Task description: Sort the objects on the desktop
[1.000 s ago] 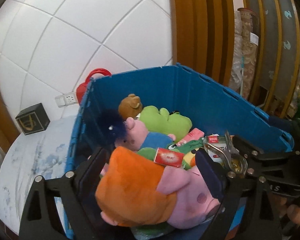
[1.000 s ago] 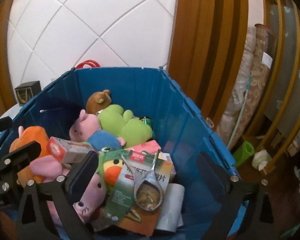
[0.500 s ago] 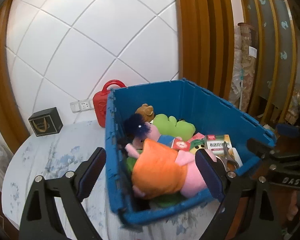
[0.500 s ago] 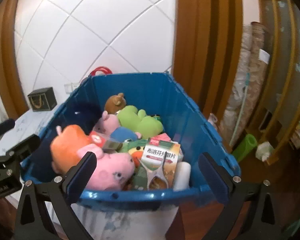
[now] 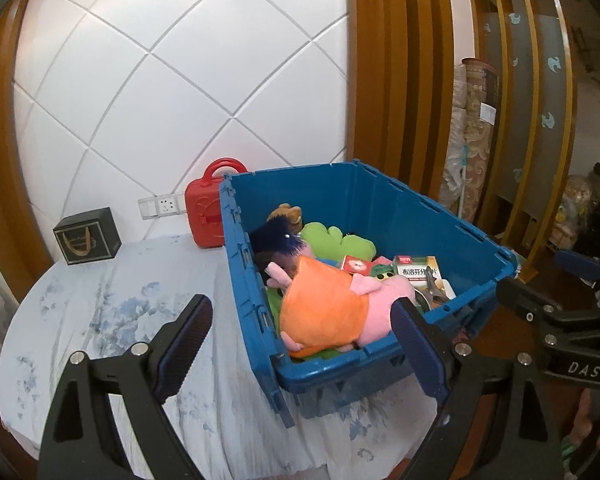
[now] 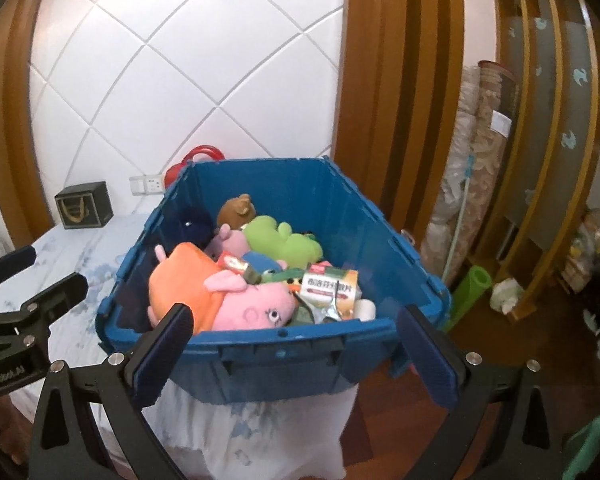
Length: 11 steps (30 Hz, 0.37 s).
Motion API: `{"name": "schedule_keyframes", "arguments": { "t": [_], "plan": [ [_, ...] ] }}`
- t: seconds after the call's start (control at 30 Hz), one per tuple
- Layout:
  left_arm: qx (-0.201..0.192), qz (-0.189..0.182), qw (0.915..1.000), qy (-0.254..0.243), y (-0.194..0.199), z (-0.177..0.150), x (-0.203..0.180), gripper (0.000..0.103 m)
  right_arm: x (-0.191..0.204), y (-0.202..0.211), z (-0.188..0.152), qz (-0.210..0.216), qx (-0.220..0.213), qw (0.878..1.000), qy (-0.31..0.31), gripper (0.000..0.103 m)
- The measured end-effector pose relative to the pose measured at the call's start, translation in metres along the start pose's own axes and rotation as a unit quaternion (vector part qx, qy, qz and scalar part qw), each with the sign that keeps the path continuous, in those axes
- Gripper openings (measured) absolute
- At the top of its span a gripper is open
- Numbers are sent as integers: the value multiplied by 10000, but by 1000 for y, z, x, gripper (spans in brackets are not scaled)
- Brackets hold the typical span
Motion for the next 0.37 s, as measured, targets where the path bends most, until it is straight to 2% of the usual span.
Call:
{"name": "schedule_keyframes", "arguments": {
  "t": [0.37],
  "plan": [
    [-95,-70,9998,-127,7,4,-18,91,-15,9,-4,-131,-26,9998,-152,103]
  ]
}}
Point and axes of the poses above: each gripper's, at about its wrist camera, not at the fingertips, and y roughly against the way its jaws point, x to its left, z to its top, the point moved 3 cm from there along -y, roughly the way its jaws point, and after that the axes turned 6 degrees about -y, right-handed, at the moved point
